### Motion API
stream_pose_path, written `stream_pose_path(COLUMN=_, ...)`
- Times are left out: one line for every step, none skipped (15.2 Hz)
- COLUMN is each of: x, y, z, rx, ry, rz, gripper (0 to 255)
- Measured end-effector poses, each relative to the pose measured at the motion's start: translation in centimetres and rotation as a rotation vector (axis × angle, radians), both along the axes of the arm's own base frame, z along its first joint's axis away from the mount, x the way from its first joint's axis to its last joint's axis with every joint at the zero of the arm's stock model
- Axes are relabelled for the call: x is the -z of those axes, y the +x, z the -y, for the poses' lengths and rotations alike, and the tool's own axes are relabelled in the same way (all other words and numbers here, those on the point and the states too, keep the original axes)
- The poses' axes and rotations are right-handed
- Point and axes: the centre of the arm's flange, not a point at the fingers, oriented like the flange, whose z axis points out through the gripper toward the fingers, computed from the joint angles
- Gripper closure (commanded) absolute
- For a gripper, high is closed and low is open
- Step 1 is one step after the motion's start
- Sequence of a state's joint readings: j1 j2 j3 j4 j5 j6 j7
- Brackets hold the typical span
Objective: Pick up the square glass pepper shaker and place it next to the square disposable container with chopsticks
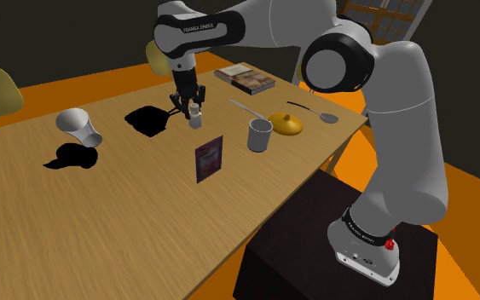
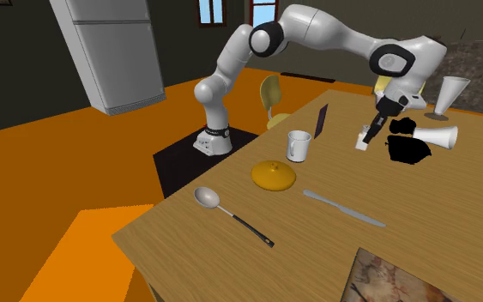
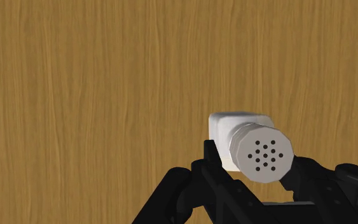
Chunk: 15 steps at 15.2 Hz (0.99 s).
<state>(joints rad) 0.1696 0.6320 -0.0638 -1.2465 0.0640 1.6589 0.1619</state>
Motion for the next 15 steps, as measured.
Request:
stream_pose_path(x=0.5, y=0.1, z=-0.1, rx=0.0, ry=0.0, rz=0.0, gripper=255)
stream_pose_path(x=1.1, y=0.0, z=-0.2, rx=0.0, ry=0.0, rz=0.0, gripper=255)
stream_pose_path(x=1.6, y=-0.1, z=-0.1, rx=0.0, ry=0.0, rz=-0.001, gripper=255)
stream_pose_path(x=2.1, y=-0.1, z=0.0, rx=0.0, ry=0.0, rz=0.0, gripper=255)
stream_pose_path(x=2.7, y=0.0, z=-0.2, rx=0.0, ry=0.0, rz=0.0, gripper=255)
stream_pose_path(x=3.1, y=0.0, z=-0.1, rx=0.0, ry=0.0, rz=0.0, gripper=255)
stream_pose_path(x=3.3, y=-0.1, z=-0.1, rx=0.0, ry=0.0, rz=0.0, gripper=255)
stream_pose_path(x=3.5, y=0.0, z=-0.1, rx=0.0, ry=0.0, rz=0.0, gripper=255)
stream_pose_path(x=3.5, y=0.0, z=0.0, rx=0.0, ry=0.0, rz=0.0, gripper=255)
stream_pose_path(x=3.5, y=0.0, z=0.0, rx=0.0, ry=0.0, rz=0.0, gripper=255)
stream_pose_path(x=3.5, y=0.0, z=0.0, rx=0.0, ry=0.0, rz=0.0, gripper=255)
stream_pose_path(x=3.6, y=0.0, z=0.0, rx=0.0, ry=0.0, rz=0.0, gripper=255)
stream_pose_path(x=3.6, y=0.0, z=0.0, rx=0.0, ry=0.0, rz=0.0, gripper=255)
stream_pose_path(x=3.6, y=0.0, z=0.0, rx=0.0, ry=0.0, rz=0.0, gripper=0)
stream_pose_path(x=3.6, y=0.0, z=0.0, rx=0.0, ry=0.0, rz=0.0, gripper=0)
